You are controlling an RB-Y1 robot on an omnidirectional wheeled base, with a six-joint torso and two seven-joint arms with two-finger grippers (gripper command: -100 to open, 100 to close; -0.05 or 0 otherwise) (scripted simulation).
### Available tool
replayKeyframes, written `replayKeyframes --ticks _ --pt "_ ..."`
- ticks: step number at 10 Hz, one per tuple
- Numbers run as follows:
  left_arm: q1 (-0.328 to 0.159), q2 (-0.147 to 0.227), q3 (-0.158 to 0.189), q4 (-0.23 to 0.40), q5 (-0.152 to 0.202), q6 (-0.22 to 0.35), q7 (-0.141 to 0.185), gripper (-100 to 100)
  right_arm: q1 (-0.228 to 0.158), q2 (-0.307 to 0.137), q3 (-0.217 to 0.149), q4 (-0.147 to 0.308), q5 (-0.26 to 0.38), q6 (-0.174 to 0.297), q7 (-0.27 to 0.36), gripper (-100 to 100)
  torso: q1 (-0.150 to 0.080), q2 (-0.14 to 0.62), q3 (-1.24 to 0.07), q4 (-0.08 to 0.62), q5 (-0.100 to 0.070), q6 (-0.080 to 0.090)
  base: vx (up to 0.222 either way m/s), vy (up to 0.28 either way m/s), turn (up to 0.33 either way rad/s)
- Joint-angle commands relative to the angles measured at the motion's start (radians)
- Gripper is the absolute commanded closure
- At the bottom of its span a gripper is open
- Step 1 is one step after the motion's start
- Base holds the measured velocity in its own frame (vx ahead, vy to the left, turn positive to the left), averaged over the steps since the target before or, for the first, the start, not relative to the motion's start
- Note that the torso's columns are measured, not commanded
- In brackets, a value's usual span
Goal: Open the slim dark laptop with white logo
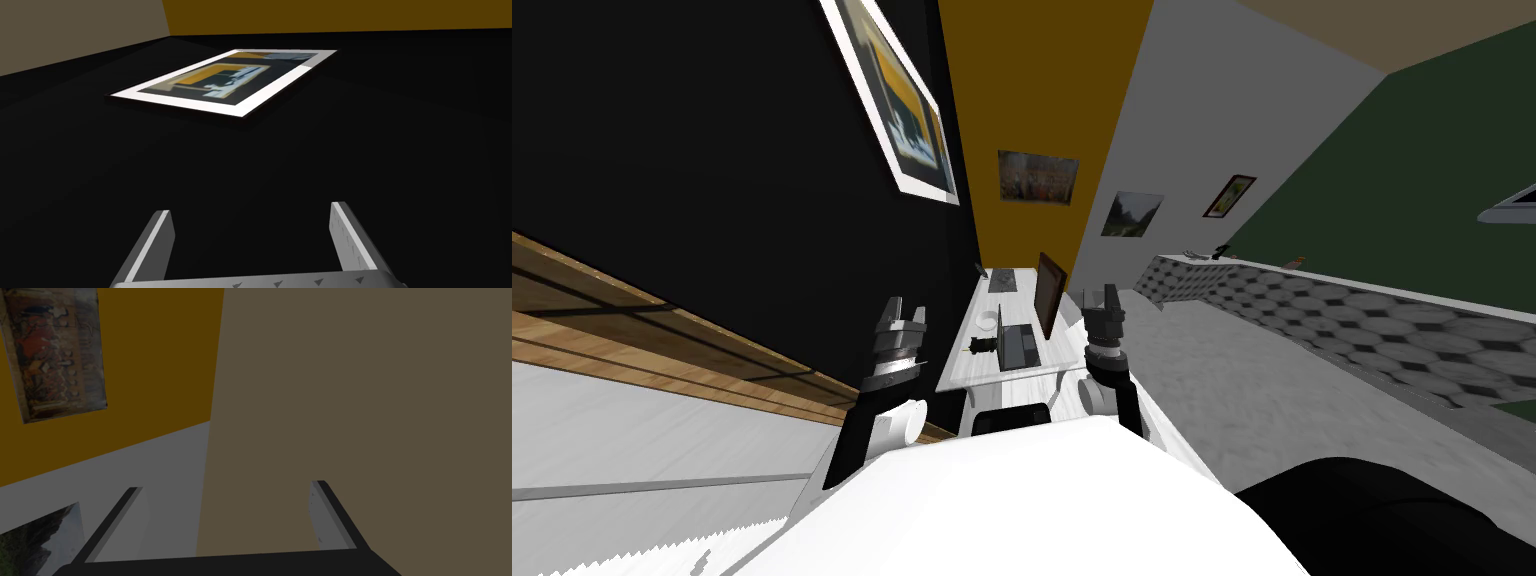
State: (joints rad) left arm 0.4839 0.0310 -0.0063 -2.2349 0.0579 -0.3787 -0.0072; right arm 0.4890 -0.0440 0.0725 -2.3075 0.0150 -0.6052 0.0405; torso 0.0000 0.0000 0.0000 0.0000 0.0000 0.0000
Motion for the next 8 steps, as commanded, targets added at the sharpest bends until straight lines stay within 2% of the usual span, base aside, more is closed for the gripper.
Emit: replayKeyframes --ticks 1,8 --pt "0.0 0.0 0.0 0.0 0.0 0.0 0.0 0 0.0 0.0 0.0 0.0 0.0 0.0 0.0 0 0.0 0.04 -0.082 0.041 0.0 0.0 0.0 0.0 0.0" --pt "0.0 0.0 0.0 0.0 0.0 0.0 0.0 0 0.0 0.0 0.0 0.0 0.0 0.0 0.0 0 0.0 0.544 -1.087 0.544 0.0 0.0 0.0 0.0 0.0"
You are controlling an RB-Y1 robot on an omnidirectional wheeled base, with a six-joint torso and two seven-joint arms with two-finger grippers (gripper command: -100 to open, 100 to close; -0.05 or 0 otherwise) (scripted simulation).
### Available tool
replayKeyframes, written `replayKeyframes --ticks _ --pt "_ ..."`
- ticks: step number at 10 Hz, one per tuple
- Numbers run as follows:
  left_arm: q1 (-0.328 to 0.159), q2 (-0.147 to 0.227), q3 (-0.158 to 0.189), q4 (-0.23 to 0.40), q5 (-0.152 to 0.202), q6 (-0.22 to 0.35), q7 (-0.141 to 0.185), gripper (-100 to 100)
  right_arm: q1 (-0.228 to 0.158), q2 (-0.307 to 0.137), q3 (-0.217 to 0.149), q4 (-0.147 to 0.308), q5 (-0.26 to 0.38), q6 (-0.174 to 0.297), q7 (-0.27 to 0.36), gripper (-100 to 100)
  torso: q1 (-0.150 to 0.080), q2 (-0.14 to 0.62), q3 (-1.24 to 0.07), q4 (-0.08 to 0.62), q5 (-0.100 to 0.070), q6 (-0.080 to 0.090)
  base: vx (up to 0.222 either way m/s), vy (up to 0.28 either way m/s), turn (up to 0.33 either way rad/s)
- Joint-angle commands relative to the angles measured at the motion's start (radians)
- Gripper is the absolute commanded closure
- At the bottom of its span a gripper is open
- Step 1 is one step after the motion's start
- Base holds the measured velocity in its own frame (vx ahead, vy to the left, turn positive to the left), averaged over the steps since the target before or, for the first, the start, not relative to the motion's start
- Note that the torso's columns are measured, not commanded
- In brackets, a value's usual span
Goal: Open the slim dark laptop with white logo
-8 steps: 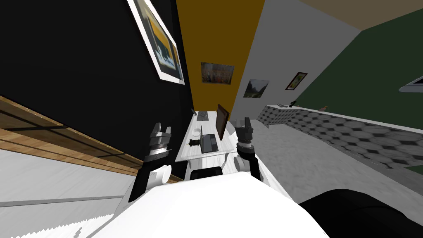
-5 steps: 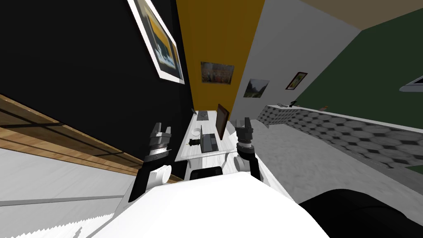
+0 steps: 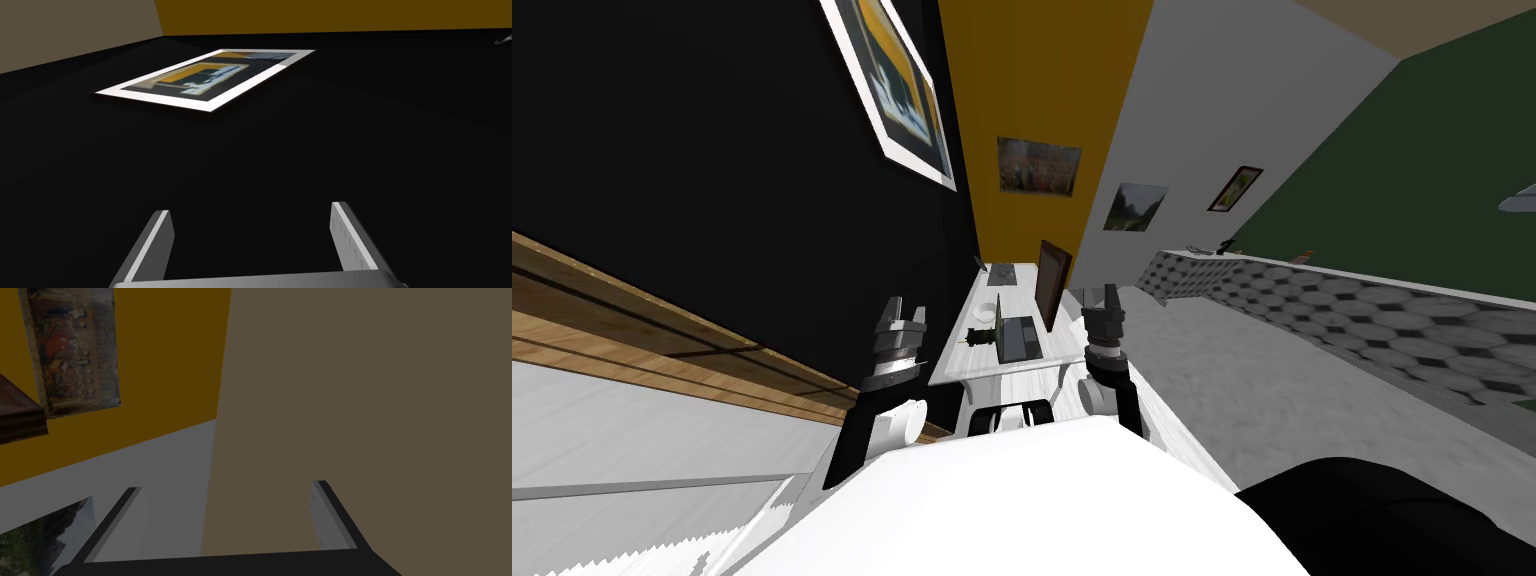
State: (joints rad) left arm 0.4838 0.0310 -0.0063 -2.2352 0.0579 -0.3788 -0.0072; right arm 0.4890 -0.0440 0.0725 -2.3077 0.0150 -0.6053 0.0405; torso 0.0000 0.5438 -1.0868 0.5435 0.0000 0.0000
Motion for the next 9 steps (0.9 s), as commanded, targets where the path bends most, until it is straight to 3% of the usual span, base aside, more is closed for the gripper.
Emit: replayKeyframes --ticks 1,2,5,9 --pt "0.0 0.0 0.0 0.0 0.0 0.0 0.0 0 0.0 0.0 0.0 0.0 0.0 0.0 0.0 0 0.0 0.074 -0.148 0.074 0.0 0.0 0.0 0.0 0.0" --pt "-0.002 0.04 -0.002 0.006 -0.004 0.013 -0.002 -100 0.0 0.0 0.0 0.0 0.0 0.0 0.0 0 0.0 0.148 -0.295 0.148 0.0 0.0 0.003 -0.021 -0.012" --pt "-0.009 0.091 -0.009 0.031 -0.02 0.061 -0.012 -100 0.0 0.0 0.0 0.0 0.0 0.0 0.0 0 -0.001 0.194 -0.388 0.193 0.0 0.0 -0.009 -0.048 -0.023" --pt "-0.019 0.095 -0.018 0.065 -0.041 0.126 -0.024 -100 0.0 0.0 0.0 0.001 0.0 0.0 0.0 0 -0.001 0.195 -0.389 0.195 0.0 0.0 -0.019 -0.079 -0.022"
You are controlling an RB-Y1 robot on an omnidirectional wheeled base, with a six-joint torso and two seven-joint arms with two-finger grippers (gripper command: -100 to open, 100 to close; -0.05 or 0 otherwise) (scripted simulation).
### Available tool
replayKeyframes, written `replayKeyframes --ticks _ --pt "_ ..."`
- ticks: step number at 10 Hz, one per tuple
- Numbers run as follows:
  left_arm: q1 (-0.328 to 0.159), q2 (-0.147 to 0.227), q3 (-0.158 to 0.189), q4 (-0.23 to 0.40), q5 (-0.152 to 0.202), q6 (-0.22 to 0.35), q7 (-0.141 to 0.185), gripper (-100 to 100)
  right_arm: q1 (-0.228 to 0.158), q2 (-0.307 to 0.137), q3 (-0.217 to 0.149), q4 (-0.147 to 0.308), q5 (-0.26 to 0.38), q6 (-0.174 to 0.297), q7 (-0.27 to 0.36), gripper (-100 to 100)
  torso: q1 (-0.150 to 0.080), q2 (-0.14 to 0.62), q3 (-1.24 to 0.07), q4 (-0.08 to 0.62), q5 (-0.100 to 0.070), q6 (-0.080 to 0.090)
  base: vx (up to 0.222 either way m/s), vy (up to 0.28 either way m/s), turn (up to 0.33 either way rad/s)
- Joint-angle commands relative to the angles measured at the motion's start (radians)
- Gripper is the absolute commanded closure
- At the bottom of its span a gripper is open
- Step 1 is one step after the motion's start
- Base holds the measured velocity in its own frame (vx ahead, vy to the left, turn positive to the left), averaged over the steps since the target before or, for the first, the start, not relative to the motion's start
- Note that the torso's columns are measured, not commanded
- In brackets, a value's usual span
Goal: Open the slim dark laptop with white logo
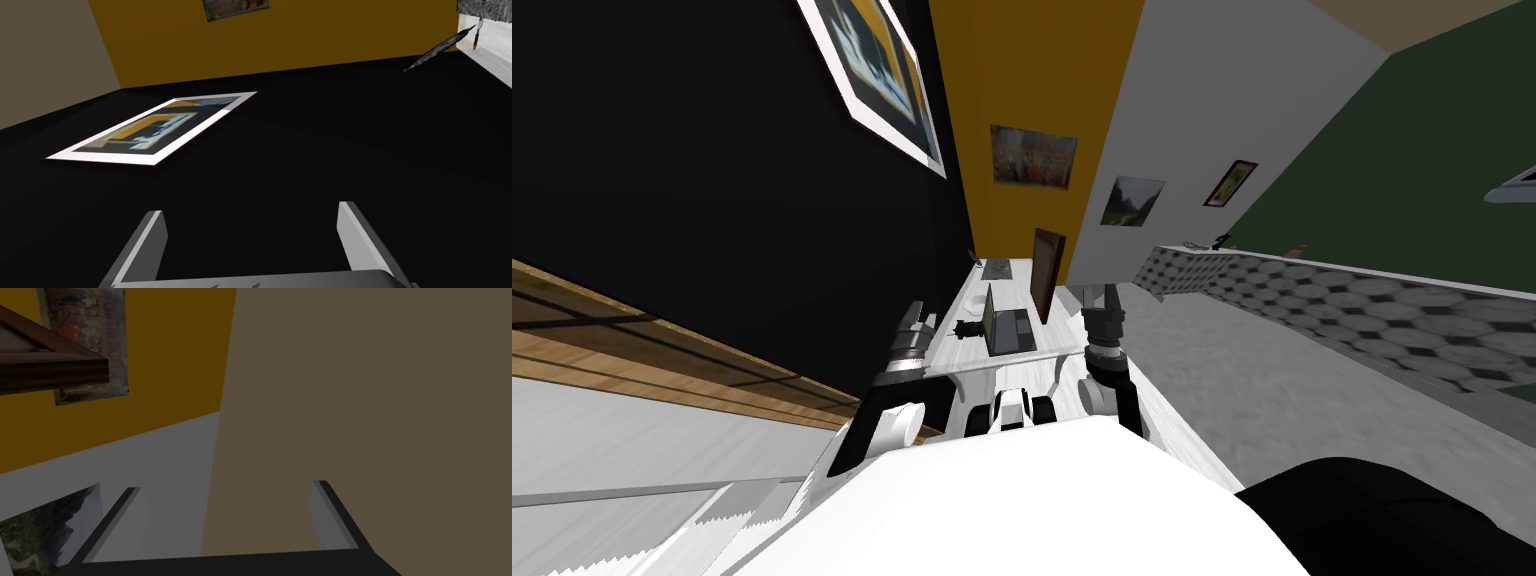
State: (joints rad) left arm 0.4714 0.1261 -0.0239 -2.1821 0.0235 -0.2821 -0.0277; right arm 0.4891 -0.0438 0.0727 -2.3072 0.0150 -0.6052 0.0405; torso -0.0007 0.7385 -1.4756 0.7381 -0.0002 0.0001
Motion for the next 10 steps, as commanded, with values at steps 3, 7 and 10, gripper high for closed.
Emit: replayKeyframes --ticks 3,7,10 --pt "-0.014 -0.014 -0.008 0.039 -0.022 0.078 -0.013 -100 0.0 0.0 0.0 0.0 0.0 0.0 0.0 0 0.002 -0.001 -0.001 0.0 0.001 0.0 -0.007 -0.058 -0.021" --pt "-0.023 -0.012 -0.016 0.069 -0.04 0.135 -0.024 -100 0.0 0.0 0.0 0.0 0.0 0.0 0.0 0 0.0 0.0 0.0 0.0 0.0 0.0 -0.013 -0.054 -0.02" --pt "-0.032 0.001 -0.024 0.1 -0.059 0.193 -0.035 -100 0.0 0.0 0.0 0.0 0.0 0.0 0.0 0 0.0 -0.001 -0.001 0.0 0.0 0.0 0.001 -0.076 -0.025"
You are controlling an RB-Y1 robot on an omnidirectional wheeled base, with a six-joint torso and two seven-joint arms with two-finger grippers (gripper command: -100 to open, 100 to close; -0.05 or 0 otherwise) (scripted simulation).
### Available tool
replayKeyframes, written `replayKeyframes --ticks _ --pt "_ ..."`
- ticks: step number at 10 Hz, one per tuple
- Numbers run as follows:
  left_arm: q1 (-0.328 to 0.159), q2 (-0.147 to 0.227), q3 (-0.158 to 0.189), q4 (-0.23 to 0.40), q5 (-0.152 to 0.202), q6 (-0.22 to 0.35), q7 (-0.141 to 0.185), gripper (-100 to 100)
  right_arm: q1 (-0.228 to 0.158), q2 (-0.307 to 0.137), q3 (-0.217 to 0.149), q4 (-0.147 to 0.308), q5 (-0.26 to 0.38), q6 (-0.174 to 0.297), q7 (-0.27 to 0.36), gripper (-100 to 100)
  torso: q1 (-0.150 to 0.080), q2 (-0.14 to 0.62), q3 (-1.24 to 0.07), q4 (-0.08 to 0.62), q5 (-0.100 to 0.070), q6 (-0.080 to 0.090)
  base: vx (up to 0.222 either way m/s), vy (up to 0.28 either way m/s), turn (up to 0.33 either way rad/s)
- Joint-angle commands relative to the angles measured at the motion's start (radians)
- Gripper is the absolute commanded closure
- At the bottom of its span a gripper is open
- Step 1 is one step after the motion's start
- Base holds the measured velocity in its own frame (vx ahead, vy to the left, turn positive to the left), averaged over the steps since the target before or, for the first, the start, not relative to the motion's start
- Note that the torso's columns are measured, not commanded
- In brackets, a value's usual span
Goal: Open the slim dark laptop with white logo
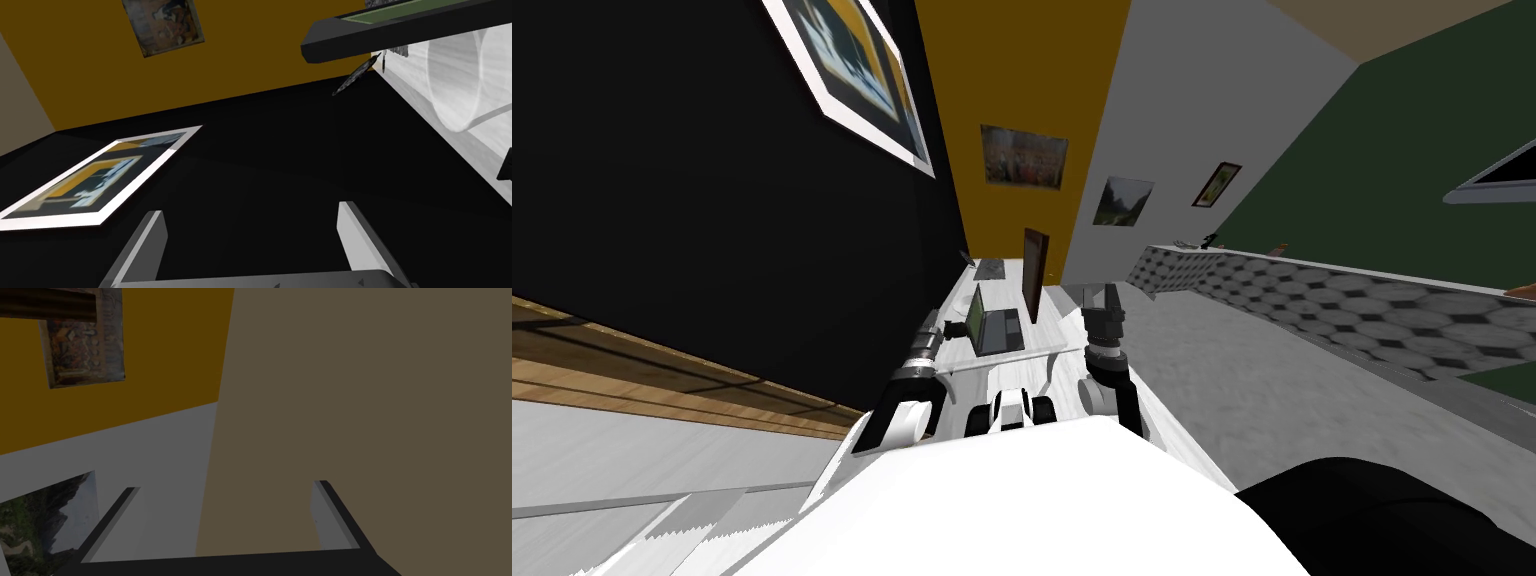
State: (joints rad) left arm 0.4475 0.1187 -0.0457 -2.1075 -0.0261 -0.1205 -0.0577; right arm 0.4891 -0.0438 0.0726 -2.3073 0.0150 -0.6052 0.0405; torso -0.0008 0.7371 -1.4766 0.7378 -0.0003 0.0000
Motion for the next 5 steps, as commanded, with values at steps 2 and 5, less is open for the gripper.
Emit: replayKeyframes --ticks 2,5 --pt "-0.014 0.02 -0.007 0.044 -0.02 0.064 -0.011 -100 0.0 0.0 0.0 0.0 0.0 0.0 0.0 0 0.001 0.002 0.001 0.0 0.0 0.0 -0.017 -0.076 -0.024" --pt "-0.021 0.037 -0.014 0.07 -0.035 0.112 -0.02 -100 0.0 0.0 0.0 0.0 0.0 0.0 0.0 0 0.001 0.001 0.001 0.0 0.0 0.0 -0.016 -0.062 -0.022"
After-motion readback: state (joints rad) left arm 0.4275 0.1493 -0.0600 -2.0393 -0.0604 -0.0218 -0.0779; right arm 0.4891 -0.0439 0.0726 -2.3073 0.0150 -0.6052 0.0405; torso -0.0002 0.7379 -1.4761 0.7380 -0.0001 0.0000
